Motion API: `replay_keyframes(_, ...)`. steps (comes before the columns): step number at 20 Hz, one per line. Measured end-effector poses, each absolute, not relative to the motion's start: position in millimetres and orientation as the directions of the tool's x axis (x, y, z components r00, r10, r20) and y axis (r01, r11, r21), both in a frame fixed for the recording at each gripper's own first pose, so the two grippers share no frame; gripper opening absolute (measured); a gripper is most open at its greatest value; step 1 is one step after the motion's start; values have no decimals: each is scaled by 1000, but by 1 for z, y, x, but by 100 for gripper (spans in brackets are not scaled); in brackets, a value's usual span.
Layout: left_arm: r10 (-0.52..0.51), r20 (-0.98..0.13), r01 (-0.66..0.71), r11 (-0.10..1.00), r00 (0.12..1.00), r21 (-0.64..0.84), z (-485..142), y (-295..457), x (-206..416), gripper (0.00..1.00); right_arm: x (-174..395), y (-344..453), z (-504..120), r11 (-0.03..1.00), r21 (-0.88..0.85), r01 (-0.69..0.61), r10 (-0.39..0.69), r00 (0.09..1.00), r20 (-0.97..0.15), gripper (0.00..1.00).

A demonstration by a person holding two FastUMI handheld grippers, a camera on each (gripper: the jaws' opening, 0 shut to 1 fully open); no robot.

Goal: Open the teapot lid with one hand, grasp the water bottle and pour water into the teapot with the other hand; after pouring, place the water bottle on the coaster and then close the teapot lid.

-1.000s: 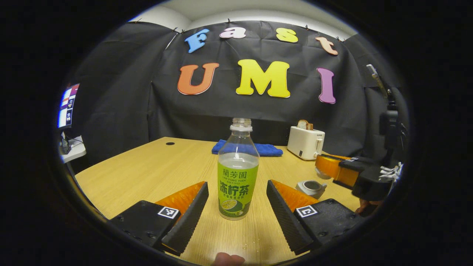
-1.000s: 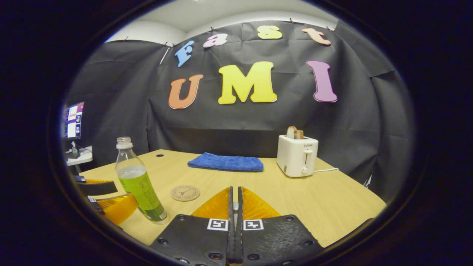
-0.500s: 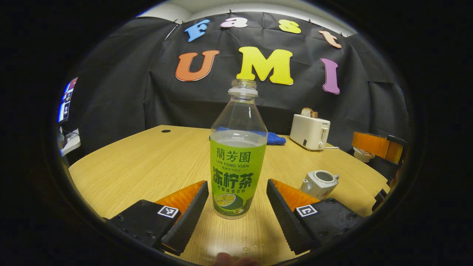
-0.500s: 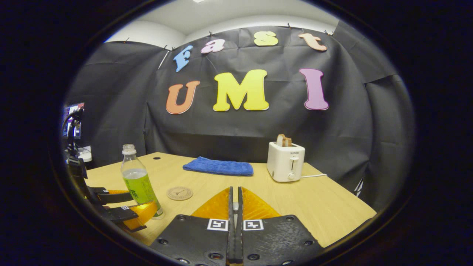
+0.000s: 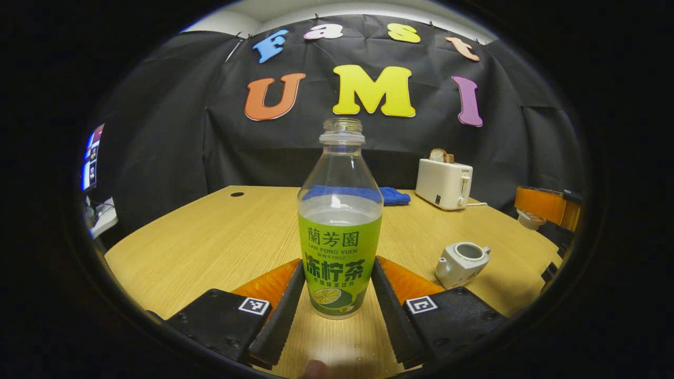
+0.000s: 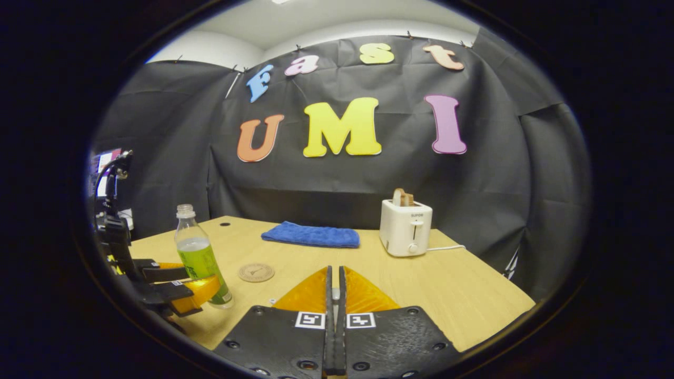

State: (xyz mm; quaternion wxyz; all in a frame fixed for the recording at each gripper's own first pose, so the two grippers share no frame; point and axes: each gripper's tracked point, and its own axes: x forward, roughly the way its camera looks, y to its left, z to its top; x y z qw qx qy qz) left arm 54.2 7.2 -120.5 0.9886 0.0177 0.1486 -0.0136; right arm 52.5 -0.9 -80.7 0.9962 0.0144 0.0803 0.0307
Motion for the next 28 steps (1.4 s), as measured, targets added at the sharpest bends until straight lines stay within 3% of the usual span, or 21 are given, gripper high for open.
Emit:
replay_keyframes(6,75,-275,34,928,959,371,-95,35,49,76,51,-18,-80,997,49,-57,64,986,-155,0)
replay_keyframes(11,137,-232,76,687,963,723,-80,48,51,75,46,-32,-81,997,51,-59,67,986,-155,0)
replay_keyframes(20,129,-224,180,284,966,942,-75,28,69,74,40,-52,-88,996,57,-64,73,982,-172,0)
replay_keyframes(28,118,-243,237,58,963,970,-83,9,74,74,37,-65,-95,996,65,-62,72,981,-182,0)
